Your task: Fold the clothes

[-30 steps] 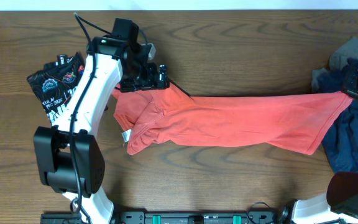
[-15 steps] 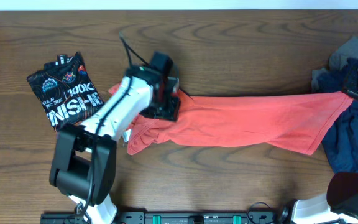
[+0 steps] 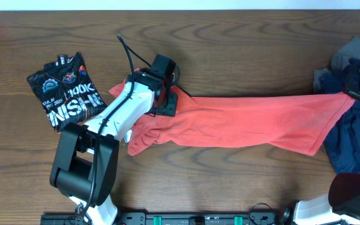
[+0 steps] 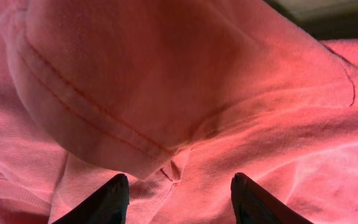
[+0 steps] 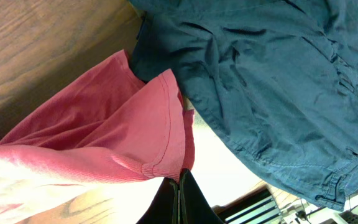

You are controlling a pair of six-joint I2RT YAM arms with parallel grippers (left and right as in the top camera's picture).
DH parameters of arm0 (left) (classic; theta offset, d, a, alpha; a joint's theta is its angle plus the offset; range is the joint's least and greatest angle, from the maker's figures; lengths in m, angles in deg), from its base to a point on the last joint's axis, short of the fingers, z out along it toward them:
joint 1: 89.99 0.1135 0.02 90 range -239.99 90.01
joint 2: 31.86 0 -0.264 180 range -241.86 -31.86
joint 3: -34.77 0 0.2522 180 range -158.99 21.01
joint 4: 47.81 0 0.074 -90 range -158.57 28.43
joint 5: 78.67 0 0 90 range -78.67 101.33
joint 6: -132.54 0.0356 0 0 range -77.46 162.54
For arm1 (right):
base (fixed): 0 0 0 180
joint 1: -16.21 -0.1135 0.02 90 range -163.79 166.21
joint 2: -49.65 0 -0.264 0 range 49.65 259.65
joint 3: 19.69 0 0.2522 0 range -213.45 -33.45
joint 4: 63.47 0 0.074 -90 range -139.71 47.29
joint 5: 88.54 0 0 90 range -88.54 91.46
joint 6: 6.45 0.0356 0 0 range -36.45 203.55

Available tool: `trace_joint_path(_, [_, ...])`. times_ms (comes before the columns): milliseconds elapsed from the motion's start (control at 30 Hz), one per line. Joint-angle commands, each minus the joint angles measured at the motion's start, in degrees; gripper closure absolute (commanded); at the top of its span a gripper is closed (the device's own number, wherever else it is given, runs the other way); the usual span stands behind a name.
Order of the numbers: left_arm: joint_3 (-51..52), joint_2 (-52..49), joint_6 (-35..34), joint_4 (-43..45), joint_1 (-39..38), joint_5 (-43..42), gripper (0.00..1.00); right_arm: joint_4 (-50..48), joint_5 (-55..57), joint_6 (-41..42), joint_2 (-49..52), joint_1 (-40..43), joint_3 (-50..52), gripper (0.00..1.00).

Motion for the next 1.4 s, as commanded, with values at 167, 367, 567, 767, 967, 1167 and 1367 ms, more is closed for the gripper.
trace_joint_path(167, [-0.04,-3.72,-2.51,3.02,0.13,1.05,0.59,0.04,0.79,-0.46,-0.11,0.63,0.07,0.99])
trace_joint_path(367, [-0.92,-3.37,-2.69,3.65,0.13,-6.23,0.94,0.07,0.81,-0.44,-0.11,0.63,0.07,0.99])
trace_joint_path(567, [-3.63,-0.92,-2.73,12.9,0.13,-19.21,0.94,-0.09,0.81,-0.44,-0.11,0.63,0.07,0.99])
trace_joint_path(767, [-4.42,-0.39,-5.75,26.05,1.31,-15.41,0.78,0.28,0.79,-0.44,-0.11,0.63,0.07,0.99])
trace_joint_path(967, [-4.42,-0.39,-6.49,20.28,3.58,-14.8,0.02,0.07,0.79,-0.44,-0.11,0.63,0.09,0.99])
trace_joint_path(1167, [-4.39,-0.52,-4.2,5.31,3.26,-14.14,0.02,0.04,0.79,-0.44,-0.11,0.63,0.09,0.99])
trace_joint_path(1367, [-3.85,-0.66,0.7,2.71,0.46,-0.79,0.02,0.09,0.76,-0.44,-0.11,0.63,0.09,0.99])
